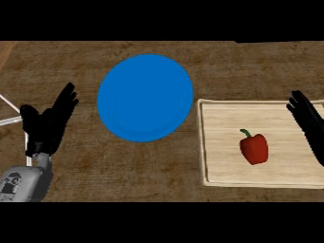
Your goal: Pick the bell pepper from the tray and place it in the plate
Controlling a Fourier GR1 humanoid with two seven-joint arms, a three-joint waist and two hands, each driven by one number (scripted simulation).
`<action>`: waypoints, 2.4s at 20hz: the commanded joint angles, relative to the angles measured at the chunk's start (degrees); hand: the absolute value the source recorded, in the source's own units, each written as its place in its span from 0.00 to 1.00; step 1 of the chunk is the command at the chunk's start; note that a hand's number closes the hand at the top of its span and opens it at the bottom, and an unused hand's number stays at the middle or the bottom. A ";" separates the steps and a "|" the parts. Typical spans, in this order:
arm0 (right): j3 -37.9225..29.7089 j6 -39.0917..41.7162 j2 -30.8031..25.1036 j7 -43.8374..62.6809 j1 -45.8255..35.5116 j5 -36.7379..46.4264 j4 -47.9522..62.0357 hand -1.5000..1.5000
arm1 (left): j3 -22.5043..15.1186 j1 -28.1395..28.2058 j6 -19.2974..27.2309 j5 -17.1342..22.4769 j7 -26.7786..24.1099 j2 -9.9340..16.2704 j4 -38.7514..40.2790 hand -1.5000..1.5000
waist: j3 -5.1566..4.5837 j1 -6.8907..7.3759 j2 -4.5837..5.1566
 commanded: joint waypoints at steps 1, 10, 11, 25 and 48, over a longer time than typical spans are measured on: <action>1.30 -5.06 3.69 3.80 -1.15 1.69 -2.28 1.00 | -0.44 -1.21 0.17 -1.89 0.58 0.40 0.69 0.50 | -2.14 0.58 -0.80; 10.11 -41.15 13.60 8.31 -8.15 31.53 -7.85 0.00 | 0.42 5.04 -3.52 -1.17 -11.22 1.36 1.13 0.50 | -2.42 1.48 -0.98; 12.51 -44.06 15.95 7.81 -7.44 34.59 -8.69 0.00 | 0.31 6.65 -4.52 -0.96 -12.87 1.61 0.46 0.50 | -2.32 1.64 -1.05; 22.95 -49.40 25.10 28.17 13.32 81.27 -21.88 0.00 | 2.36 9.72 -5.53 -1.45 -18.30 0.60 2.71 0.50 | -2.30 -0.32 -1.19; 22.75 6.50 24.15 63.77 11.77 89.98 -39.90 0.00 | 4.02 10.19 -8.27 -2.73 -19.50 -0.70 4.12 0.50 | -2.14 0.74 -0.82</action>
